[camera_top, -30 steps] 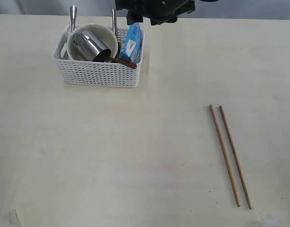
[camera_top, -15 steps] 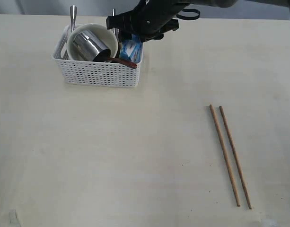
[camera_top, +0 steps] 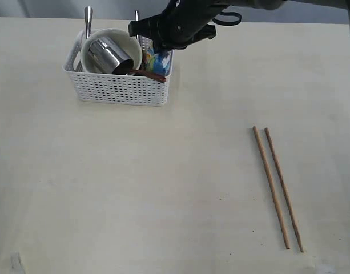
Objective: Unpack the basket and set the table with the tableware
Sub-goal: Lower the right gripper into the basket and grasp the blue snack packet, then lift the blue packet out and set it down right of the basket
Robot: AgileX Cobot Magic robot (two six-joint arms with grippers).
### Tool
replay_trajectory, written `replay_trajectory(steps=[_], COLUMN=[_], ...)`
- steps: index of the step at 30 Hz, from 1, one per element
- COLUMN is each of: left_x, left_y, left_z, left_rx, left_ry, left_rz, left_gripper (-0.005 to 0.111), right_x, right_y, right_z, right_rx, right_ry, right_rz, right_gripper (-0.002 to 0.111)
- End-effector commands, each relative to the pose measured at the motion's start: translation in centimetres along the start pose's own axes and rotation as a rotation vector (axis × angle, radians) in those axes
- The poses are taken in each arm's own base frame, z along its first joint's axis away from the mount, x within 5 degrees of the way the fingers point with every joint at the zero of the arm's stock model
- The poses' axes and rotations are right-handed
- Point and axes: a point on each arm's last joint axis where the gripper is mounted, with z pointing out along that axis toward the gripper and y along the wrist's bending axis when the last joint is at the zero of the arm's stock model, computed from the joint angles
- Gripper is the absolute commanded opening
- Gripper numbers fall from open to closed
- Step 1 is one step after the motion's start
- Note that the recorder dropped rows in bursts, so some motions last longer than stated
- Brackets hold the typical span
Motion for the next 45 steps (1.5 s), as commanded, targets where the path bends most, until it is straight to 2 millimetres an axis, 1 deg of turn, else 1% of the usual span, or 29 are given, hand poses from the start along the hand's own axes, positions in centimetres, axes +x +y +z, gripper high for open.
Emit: replay_trajectory(steps=[1, 7, 11, 18, 21, 25, 28, 29, 30, 31, 32, 33, 34, 35, 36, 37, 39, 41, 43, 45], left_x=[0.1, 0.1, 0.1, 0.1, 0.1, 0.1, 0.1, 0.1, 0.1, 0.1, 0.1, 0.1, 0.1, 0.1, 0.1, 0.1, 0.1, 0.1, 0.1, 0.1], left_y=[0.0, 0.0, 0.0, 0.0, 0.0, 0.0, 0.0, 0.0, 0.0, 0.0, 0.0, 0.0, 0.0, 0.0, 0.0, 0.0, 0.0, 0.0, 0.0, 0.0], left_z=[0.0, 0.0, 0.0, 0.0, 0.0, 0.0, 0.0, 0.0, 0.0, 0.0, 0.0, 0.0, 0.0, 0.0, 0.0, 0.0, 0.0, 0.0, 0.0, 0.0], left_rx=[-0.003, -0.003, -0.003, -0.003, -0.003, -0.003, -0.003, -0.003, -0.003, -0.003, -0.003, -0.003, -0.003, -0.003, -0.003, -0.003, -0.003, -0.003, -0.003, -0.003], left_ry=[-0.003, -0.003, -0.003, -0.003, -0.003, -0.003, -0.003, -0.003, -0.003, -0.003, -0.003, -0.003, -0.003, -0.003, -0.003, -0.003, -0.003, -0.003, -0.003, -0.003], left_rz=[-0.001, -0.001, -0.001, -0.001, -0.001, -0.001, -0.001, -0.001, -0.001, -0.001, -0.001, -0.001, -0.001, -0.001, -0.001, -0.001, -0.001, -0.001, -0.001, -0.001], left_gripper=[0.0, 0.0, 0.0, 0.0, 0.0, 0.0, 0.0, 0.0, 0.0, 0.0, 0.0, 0.0, 0.0, 0.0, 0.0, 0.0, 0.0, 0.0, 0.0, 0.0], right_x=[-0.2, -1.0, -1.9, -2.6, -3.0, -3.5, -3.5, -3.3, -3.1, -2.8, -2.8, -2.5, -2.2, -1.4, -1.0, 0.0, 0.8, 1.1, 1.4, 2.0], right_y=[0.2, 0.6, 0.9, 1.4, 1.7, 1.9, 1.0, -0.1, -0.7, -2.3, -3.2, -5.0, -5.8, -7.9, -8.9, -11.0, -13.2, -13.7, -13.3, -13.2], right_z=[-0.4, -2.3, -4.4, -7.9, -9.9, -13.2, -15.4, -16.2, -16.5, -16.8, -16.9, -16.7, -16.5, -15.9, -15.5, -14.9, -13.9, -12.6, -10.8, -8.9], right_rx=[-0.004, -0.007, -0.001, 0.01, 0.013, 0.054, 0.129, 0.171, 0.189, 0.226, 0.241, 0.261, 0.266, 0.273, 0.28, 0.312, 0.335, 0.336, 0.345, 0.438], right_ry=[0.003, -0.032, -0.074, -0.098, -0.12, -0.157, -0.148, -0.099, -0.071, -0.012, 0.003, 0.021, 0.036, 0.067, 0.087, 0.131, 0.173, 0.197, 0.222, 0.27], right_rz=[0.003, -0.01, -0.039, -0.075, -0.093, -0.128, -0.116, -0.103, -0.093, -0.069, -0.058, -0.019, -0.005, 0.023, 0.032, 0.069, 0.114, 0.119, 0.076, 0.013], right_gripper=[0.0, 0.0, 0.0, 0.0, 0.0, 0.0, 0.0, 0.0, 0.0, 0.0, 0.0, 0.0, 0.0, 0.0, 0.0, 0.0, 0.0, 0.0, 0.0, 0.0])
